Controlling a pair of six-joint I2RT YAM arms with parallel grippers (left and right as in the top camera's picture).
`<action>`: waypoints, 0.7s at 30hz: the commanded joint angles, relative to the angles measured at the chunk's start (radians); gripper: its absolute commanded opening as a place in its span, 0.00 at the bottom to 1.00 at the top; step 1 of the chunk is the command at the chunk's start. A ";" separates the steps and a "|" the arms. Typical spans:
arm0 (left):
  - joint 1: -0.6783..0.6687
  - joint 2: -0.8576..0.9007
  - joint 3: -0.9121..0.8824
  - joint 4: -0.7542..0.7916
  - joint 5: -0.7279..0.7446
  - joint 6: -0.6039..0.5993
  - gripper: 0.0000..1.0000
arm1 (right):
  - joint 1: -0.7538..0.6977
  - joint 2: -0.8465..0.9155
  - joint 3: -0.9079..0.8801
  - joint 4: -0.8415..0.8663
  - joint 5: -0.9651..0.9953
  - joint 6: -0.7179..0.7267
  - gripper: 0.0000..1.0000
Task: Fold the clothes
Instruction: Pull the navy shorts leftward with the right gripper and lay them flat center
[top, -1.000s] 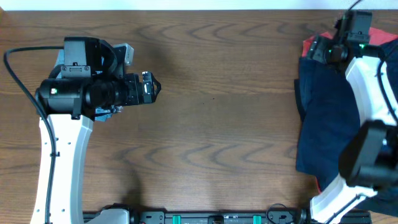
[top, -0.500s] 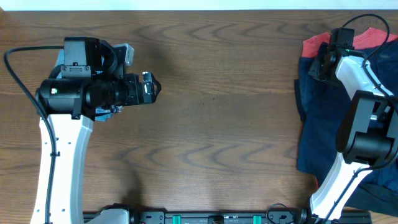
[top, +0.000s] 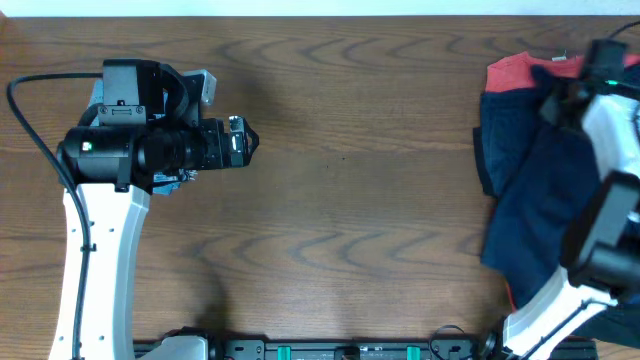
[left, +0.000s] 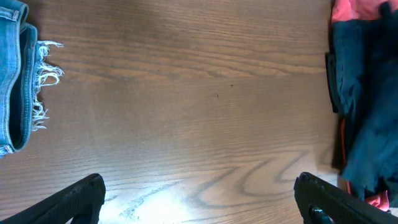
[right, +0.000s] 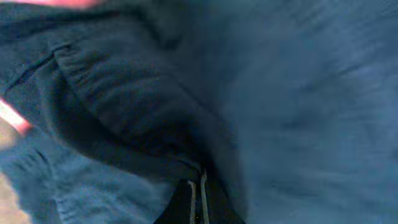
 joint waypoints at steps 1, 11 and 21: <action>-0.003 -0.007 0.026 0.002 -0.012 0.010 0.97 | -0.038 -0.123 0.019 0.017 -0.044 -0.055 0.01; 0.008 -0.018 0.047 -0.016 -0.116 0.008 0.79 | 0.004 -0.235 0.029 0.028 -0.241 -0.125 0.01; 0.213 -0.162 0.197 -0.033 -0.117 -0.021 0.79 | 0.413 -0.435 0.153 -0.050 -0.409 -0.154 0.01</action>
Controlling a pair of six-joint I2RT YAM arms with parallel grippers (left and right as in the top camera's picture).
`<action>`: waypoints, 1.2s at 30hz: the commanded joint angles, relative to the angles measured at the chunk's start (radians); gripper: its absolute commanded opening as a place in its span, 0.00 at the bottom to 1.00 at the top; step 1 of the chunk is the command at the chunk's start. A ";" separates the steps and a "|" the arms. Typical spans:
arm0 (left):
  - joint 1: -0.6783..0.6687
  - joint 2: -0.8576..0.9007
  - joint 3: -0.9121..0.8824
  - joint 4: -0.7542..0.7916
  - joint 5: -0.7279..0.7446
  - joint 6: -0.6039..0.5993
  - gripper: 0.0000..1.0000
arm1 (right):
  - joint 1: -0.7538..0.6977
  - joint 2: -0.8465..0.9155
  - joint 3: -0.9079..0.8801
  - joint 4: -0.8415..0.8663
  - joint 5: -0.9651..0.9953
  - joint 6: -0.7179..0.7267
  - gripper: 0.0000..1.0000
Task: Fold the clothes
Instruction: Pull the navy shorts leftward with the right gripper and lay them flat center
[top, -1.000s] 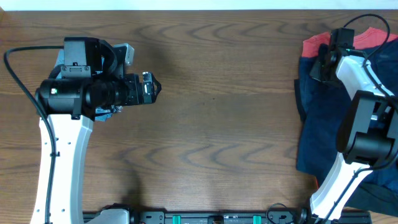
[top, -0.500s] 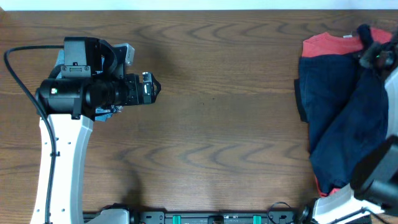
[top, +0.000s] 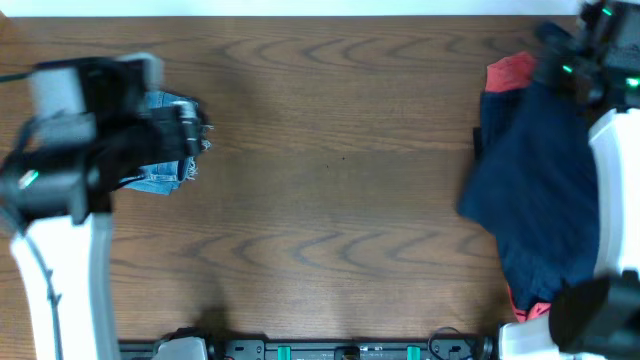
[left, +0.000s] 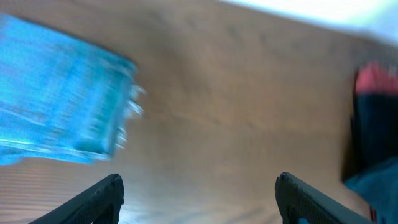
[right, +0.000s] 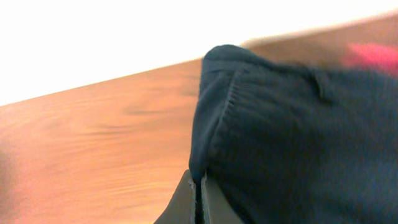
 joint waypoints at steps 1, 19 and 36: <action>0.073 -0.083 0.053 -0.002 -0.011 -0.015 0.79 | 0.240 -0.109 0.061 -0.027 -0.121 -0.048 0.01; 0.155 -0.192 0.057 -0.011 -0.125 0.006 0.90 | 0.896 -0.080 0.064 -0.201 0.393 -0.011 0.80; 0.021 0.084 0.055 -0.193 0.035 0.095 0.59 | 0.242 0.085 0.058 -0.622 0.013 0.150 0.77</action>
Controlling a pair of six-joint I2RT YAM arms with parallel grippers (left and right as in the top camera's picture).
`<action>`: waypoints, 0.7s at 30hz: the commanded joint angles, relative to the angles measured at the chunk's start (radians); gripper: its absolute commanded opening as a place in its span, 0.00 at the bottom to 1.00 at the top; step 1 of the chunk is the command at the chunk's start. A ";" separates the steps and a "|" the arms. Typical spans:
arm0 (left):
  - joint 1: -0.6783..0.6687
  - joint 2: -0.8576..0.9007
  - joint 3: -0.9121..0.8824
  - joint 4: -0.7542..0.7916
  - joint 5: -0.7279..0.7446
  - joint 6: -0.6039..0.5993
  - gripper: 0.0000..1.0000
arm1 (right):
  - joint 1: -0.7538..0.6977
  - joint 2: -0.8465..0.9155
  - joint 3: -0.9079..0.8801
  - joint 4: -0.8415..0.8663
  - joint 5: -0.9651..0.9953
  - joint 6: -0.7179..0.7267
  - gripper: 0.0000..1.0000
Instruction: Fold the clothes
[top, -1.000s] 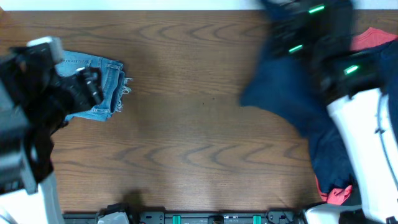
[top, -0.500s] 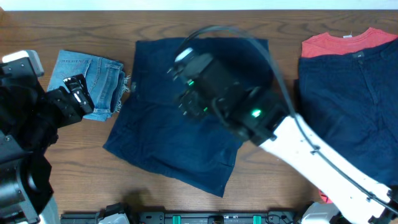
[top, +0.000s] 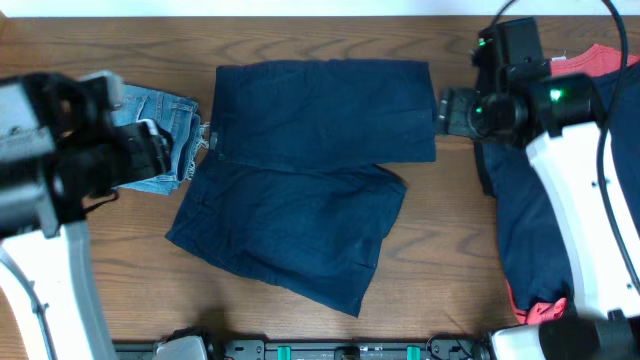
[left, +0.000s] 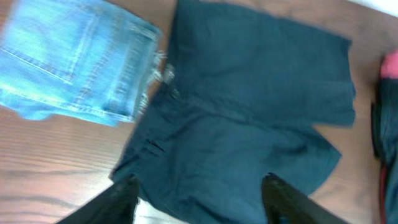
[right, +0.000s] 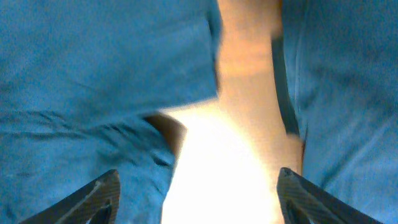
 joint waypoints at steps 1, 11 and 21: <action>-0.077 0.056 0.005 -0.011 0.023 0.015 0.57 | -0.029 0.106 -0.003 -0.043 -0.139 -0.067 0.74; -0.201 0.213 -0.028 -0.061 -0.098 -0.012 0.47 | 0.077 0.358 -0.084 -0.095 -0.276 -0.212 0.78; -0.201 0.330 -0.050 -0.059 -0.102 -0.011 0.68 | 0.248 0.404 -0.235 0.092 -0.346 -0.255 0.17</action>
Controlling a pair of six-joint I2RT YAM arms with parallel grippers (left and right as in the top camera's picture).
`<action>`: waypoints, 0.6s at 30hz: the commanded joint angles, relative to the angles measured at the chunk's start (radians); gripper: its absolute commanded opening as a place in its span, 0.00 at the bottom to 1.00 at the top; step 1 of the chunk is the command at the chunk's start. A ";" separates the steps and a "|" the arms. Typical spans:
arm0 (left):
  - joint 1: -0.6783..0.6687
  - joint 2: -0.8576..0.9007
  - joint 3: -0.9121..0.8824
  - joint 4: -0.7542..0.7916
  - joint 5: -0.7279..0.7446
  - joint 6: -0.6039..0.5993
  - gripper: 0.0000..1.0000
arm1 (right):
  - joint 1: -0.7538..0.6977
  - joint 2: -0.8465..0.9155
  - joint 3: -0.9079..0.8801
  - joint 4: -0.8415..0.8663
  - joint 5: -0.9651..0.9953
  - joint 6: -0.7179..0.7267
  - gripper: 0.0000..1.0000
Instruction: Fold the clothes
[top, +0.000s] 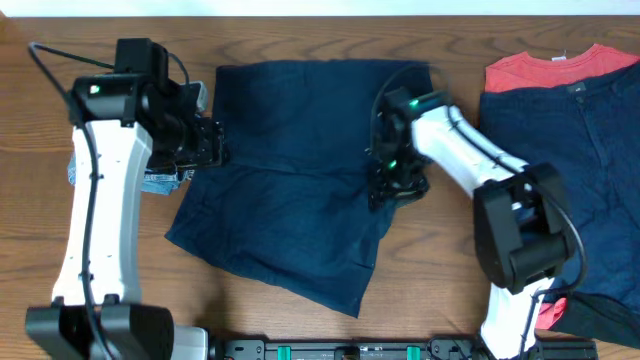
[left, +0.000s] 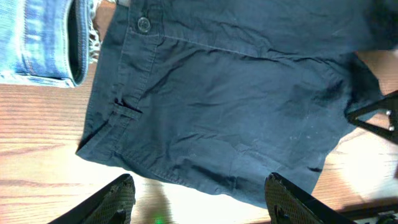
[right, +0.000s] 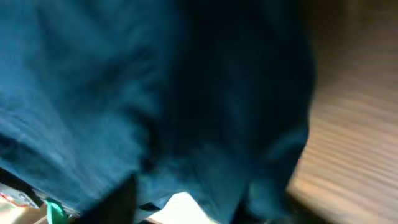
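Note:
Navy shorts (top: 300, 170) lie spread across the middle of the table, waistband to the left, one leg at the back and one slanting toward the front. In the left wrist view the shorts (left: 230, 106) fill the frame. My left gripper (top: 212, 148) hovers open by the waistband, and my left gripper (left: 208, 205) has nothing between its fingers. My right gripper (top: 395, 185) is down at the shorts' right hems. The right wrist view is blurred: navy cloth (right: 186, 93) fills it and my right gripper (right: 193, 208) shows its fingers apart.
Folded light-blue jeans (top: 150, 180) lie at the left under my left arm, also seen as jeans (left: 43, 43). At the right sits a pile with a red shirt (top: 555, 68) and another navy garment (top: 580, 150).
My right gripper has moved from beside the shorts' back right corner down to the hems between the two legs. My left gripper has moved right, up to the waistband. The shorts lie much the same.
At first the table's middle was bare; my right gripper was shut in the navy cloth of the right pile and my left was open near the jeans. Then the right held a navy garment up at the far right. Later the shorts lay spread mid-table with both grippers open.

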 joint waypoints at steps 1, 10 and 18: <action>-0.002 0.052 -0.010 -0.004 -0.013 0.000 0.68 | 0.020 -0.013 0.016 -0.006 -0.006 -0.014 0.06; -0.002 0.149 -0.010 0.043 -0.013 0.000 0.68 | 0.029 -0.050 0.460 -0.162 0.134 -0.083 0.01; -0.002 0.162 -0.010 0.082 -0.013 0.001 0.68 | 0.053 -0.049 0.473 -0.009 0.224 -0.046 0.84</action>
